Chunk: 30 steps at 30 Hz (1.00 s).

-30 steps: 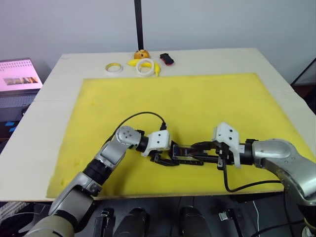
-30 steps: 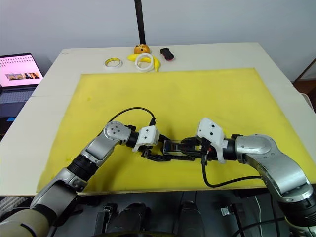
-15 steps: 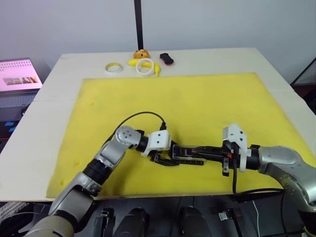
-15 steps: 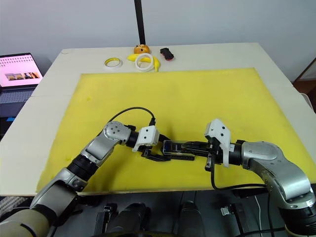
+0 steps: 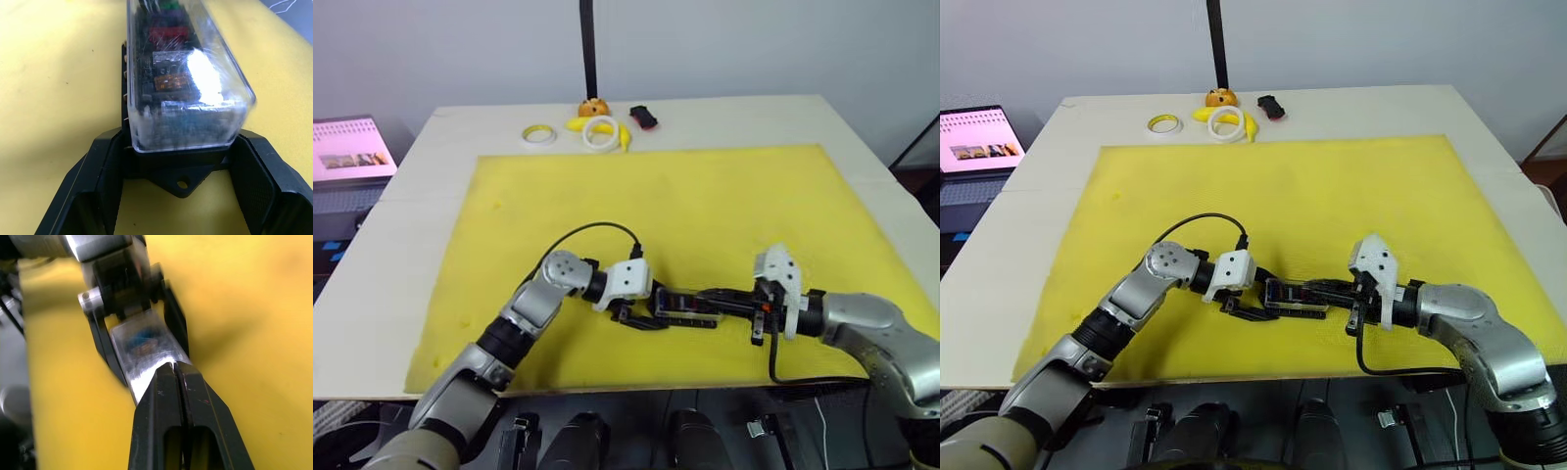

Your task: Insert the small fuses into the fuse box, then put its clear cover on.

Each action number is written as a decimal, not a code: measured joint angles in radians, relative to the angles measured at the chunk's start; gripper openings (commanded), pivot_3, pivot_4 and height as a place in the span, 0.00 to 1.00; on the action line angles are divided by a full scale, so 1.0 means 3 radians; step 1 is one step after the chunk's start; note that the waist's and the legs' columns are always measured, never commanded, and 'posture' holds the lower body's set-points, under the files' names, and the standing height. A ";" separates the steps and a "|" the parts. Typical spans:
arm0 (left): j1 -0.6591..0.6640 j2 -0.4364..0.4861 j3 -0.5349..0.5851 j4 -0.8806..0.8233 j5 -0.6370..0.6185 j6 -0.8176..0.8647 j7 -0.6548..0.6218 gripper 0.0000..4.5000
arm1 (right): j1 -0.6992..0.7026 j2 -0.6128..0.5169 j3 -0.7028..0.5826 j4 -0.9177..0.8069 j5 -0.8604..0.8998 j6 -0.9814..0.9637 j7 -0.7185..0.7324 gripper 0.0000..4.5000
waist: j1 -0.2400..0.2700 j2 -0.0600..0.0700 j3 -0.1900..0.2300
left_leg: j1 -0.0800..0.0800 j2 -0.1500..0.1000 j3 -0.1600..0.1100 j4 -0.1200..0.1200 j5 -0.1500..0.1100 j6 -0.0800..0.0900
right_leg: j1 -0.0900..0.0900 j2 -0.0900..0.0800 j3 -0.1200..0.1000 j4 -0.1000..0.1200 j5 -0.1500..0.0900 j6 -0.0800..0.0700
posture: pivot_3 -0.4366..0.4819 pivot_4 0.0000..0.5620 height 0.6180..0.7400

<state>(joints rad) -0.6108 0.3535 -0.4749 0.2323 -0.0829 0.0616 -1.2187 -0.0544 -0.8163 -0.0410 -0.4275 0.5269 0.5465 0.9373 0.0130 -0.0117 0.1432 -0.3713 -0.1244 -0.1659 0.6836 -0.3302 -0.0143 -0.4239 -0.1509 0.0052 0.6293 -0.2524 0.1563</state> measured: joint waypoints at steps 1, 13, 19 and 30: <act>0.0005 -0.0001 -0.0001 0.0000 0.0006 0.0005 0.0002 0.57 | 0.0014 0.0002 0.0022 0.0013 -0.0042 -0.0076 0.0003 0.01 | 0.0002 -0.0005 -0.0006 | 0.0002 0.0001 -0.0002 -0.0001 0.0000 0.0000 | 0.0004 0.0000 -0.0003 0.0000 0.0000 0.0000 | 0.48 0.27 1.00; 0.0015 -0.0020 0.0007 0.0008 0.0018 0.0029 0.0005 0.57 | 0.0040 0.0038 -0.0020 -0.0048 -0.0025 -0.0091 -0.0070 0.01 | 0.0004 -0.0017 -0.0015 | 0.0007 0.0001 -0.0006 -0.0001 0.0000 0.0000 | 0.0012 0.0000 -0.0006 -0.0003 0.0000 0.0000 | 0.48 0.27 1.00; 0.0004 -0.0044 0.0049 0.0003 -0.0006 0.0146 -0.0011 0.68 | -0.0025 -0.0204 -0.0090 -0.0300 0.0055 0.0234 -0.0094 0.06 | 0.0008 -0.0016 -0.0014 | -0.0002 -0.0001 -0.0006 0.0001 0.0000 0.0000 | 0.0004 -0.0001 -0.0006 -0.0003 0.0000 0.0000 | 0.48 0.27 1.00; 0.0579 0.0940 0.0612 -0.1050 -0.0607 0.1180 -0.0248 1.00 | 0.0515 -0.0939 -0.1504 -0.0498 0.0593 0.0634 0.0651 0.99 | -0.0012 -0.0005 -0.0003 | -0.0006 0.0004 -0.0003 -0.0003 0.0000 0.0000 | -0.0006 0.0001 -0.0005 -0.0002 0.0000 0.0000 | 0.48 0.27 1.00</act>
<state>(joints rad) -0.4372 0.6356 -0.2912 -0.0827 -0.2649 0.4155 -1.2932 0.1000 -1.0981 -0.4923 -0.5769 0.7048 0.7366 1.1327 0.0095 -0.0131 0.1423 -0.3731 -0.1231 -0.1668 0.6827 -0.3302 -0.0143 -0.4256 -0.1506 0.0036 0.6288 -0.2525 0.1562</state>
